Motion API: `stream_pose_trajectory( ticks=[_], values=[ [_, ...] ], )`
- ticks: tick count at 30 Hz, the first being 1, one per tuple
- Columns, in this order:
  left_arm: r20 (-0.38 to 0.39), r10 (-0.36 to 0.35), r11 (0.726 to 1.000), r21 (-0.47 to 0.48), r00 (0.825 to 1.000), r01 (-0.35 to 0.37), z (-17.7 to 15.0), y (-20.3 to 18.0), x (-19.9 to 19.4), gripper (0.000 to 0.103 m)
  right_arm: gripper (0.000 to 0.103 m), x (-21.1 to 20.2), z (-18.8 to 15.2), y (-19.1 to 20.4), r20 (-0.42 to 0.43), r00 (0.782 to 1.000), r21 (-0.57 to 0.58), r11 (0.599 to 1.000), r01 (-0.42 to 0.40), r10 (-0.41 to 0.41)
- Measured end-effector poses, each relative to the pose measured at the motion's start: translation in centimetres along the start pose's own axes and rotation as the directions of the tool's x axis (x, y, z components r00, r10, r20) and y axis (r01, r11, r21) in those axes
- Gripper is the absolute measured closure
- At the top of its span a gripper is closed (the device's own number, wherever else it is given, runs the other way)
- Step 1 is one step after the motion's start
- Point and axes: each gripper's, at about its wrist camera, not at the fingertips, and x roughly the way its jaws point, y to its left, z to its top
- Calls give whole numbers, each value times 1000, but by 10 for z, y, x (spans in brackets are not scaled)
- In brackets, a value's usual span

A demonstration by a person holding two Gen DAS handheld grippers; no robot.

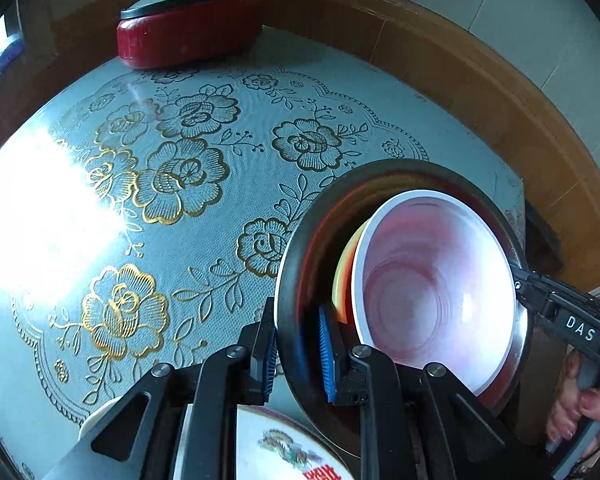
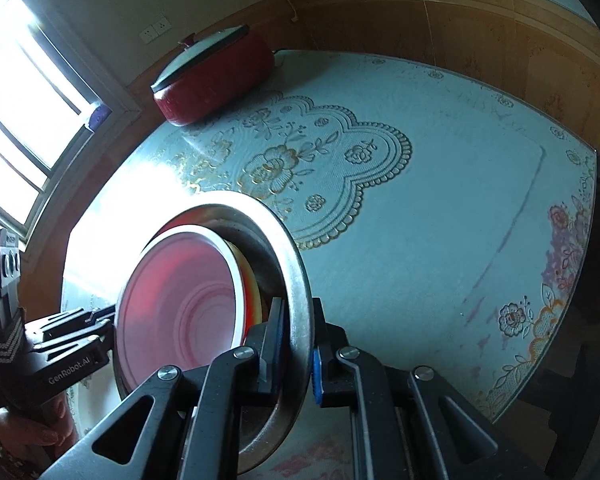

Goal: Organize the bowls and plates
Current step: 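Lift the nested steel bowl with both grippers over the plate stack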

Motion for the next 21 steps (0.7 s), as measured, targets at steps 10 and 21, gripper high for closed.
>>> stream_pose_trajectory(
  ticks=[10,21],
  values=[
    [66,11,998,-64,998,-7,-30,22,-51,85,93,-28,-6,46,13,998,-84,995,-53,54],
    [103,73,987,-151,992,-56,-80,68,-97,85,93,-31,-33,100,-26,994,-164,980,-112,109]
  ],
)
